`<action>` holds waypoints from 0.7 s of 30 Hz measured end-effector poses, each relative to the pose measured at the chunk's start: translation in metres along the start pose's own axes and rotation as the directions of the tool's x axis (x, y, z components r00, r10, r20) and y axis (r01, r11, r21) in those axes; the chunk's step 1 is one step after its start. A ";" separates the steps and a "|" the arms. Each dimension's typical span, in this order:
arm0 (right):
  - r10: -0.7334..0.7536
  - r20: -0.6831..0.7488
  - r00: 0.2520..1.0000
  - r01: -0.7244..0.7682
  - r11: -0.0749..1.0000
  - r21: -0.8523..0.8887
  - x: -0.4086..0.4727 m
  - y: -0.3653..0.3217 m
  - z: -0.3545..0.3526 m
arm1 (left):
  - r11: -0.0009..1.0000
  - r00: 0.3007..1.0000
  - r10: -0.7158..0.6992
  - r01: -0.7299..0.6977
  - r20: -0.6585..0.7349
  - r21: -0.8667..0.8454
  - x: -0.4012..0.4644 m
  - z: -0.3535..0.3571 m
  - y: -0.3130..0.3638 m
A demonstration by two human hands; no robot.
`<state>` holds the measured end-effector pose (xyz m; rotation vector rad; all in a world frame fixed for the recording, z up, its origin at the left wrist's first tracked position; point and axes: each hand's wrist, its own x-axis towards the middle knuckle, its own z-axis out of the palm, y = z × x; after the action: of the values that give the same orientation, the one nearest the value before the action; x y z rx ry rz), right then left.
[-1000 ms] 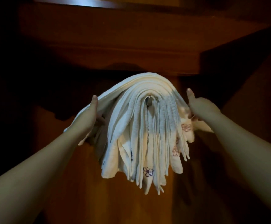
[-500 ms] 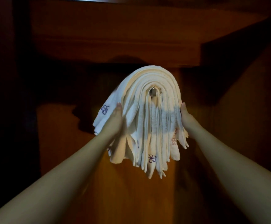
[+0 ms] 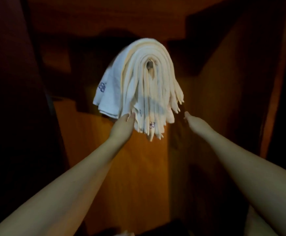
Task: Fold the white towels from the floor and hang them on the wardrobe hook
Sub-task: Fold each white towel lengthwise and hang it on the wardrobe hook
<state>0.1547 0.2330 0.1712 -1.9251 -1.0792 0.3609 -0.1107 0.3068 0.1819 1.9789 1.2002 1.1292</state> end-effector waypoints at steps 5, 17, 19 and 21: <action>-0.026 0.163 0.986 0.060 0.976 -0.212 -0.099 0.074 0.011 | 0.975 0.956 0.009 -0.073 0.293 0.210 -0.075 0.042 -0.021; 0.343 0.279 0.897 -0.203 0.879 -0.431 -0.282 0.288 0.018 | 0.941 0.528 -0.082 -0.238 0.845 0.240 -0.250 0.225 -0.078; 0.402 0.281 0.871 -0.249 0.856 -0.454 -0.298 0.336 0.011 | 0.928 0.470 -0.099 -0.275 0.877 0.252 -0.272 0.267 -0.077; 0.470 0.263 0.843 -0.320 0.829 -0.459 -0.313 0.386 -0.001 | 0.929 0.432 -0.126 -0.264 0.893 0.259 -0.293 0.315 -0.073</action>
<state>0.1842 -0.1104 -0.1863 -2.5379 -1.0238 0.8186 0.0604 0.0654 -0.1387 2.3785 0.7052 -0.3013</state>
